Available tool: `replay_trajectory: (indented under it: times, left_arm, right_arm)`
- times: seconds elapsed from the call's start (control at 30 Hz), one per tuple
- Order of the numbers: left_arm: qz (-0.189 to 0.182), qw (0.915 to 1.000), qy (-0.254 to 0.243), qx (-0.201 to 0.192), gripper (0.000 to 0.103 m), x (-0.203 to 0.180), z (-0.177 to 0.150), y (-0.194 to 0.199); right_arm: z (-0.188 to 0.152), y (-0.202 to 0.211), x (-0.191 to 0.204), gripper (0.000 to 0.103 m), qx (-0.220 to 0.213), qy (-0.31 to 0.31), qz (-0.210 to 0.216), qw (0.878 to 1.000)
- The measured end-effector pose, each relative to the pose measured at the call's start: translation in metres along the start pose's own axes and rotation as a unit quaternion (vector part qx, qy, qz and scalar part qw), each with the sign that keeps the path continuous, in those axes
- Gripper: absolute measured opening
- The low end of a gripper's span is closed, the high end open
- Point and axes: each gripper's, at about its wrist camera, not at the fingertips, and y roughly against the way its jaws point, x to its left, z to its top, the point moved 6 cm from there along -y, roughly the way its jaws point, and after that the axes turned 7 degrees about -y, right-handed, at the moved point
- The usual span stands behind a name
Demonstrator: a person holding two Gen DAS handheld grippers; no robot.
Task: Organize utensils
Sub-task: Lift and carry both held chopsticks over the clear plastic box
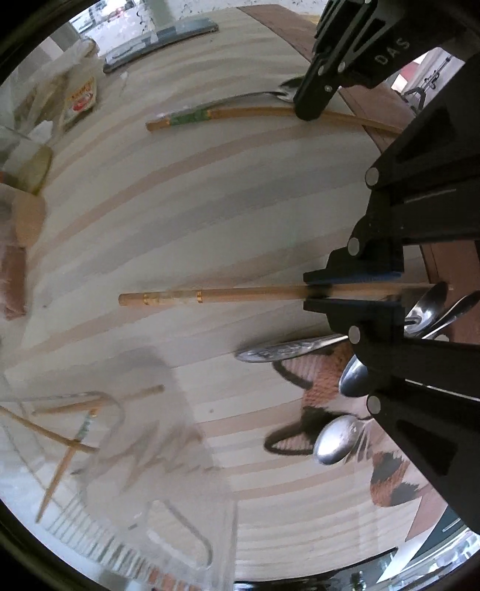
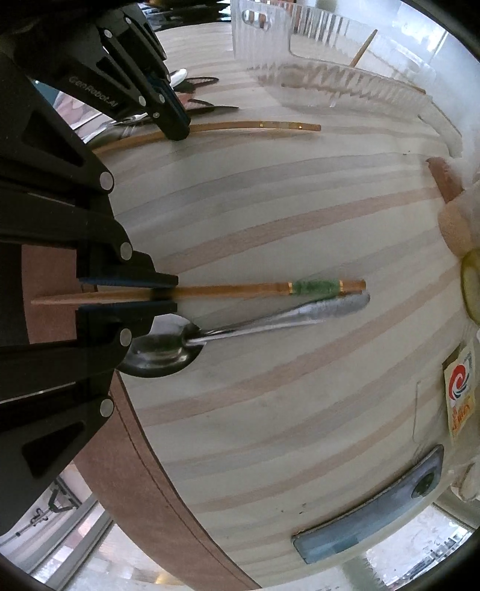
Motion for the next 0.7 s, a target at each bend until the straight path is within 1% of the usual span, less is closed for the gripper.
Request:
replay_trajectory:
  times: [0.1,0.2,0.27,0.4,0.47,0.53,0.57,0.63,0.7]
  left_arm:
    - [-0.002,0.9996,-0.003,-0.028,0.005,-0.002,0.006,0.028]
    - [-0.015,0.9984,0.004,-0.054,0.005,-0.003,0.006,0.056]
    - [-0.018,0.9966,0.004,-0.08,0.004,-0.005,0.013,0.081]
    - [-0.036,0.9911,0.011,-0.128,0.004,-0.004,0.027,0.131]
    - [-0.046,0.9877,0.019,-0.148,0.004,-0.002,0.041,0.156]
    - [-0.057,0.9836,0.03,-0.169,0.005,0.007,0.056,0.184]
    - [-0.059,0.982,0.034,-0.176,0.005,0.012,0.059,0.193]
    - [-0.054,0.9786,0.042,-0.194,0.005,0.028,0.067,0.208]
    - [-0.048,0.9765,0.054,-0.203,0.005,0.046,0.075,0.222]
  right_arm:
    - [0.002,0.015,-0.003,0.006,-0.013,-0.007,0.015,1.0]
    - [0.008,0.041,-0.002,0.006,-0.035,-0.007,0.034,0.999]
    - [0.012,0.056,0.002,0.006,-0.047,-0.005,0.045,0.998]
    - [0.025,0.097,0.009,0.006,-0.079,-0.001,0.072,0.994]
    - [0.033,0.117,0.012,0.006,-0.094,0.002,0.086,0.992]
    - [0.04,0.136,0.021,0.006,-0.106,0.008,0.101,0.989]
    - [0.046,0.147,0.027,0.006,-0.113,0.013,0.111,0.987]
    - [0.059,0.165,0.045,0.006,-0.119,0.025,0.135,0.983]
    - [0.074,0.174,0.067,0.006,-0.118,0.039,0.155,0.98]
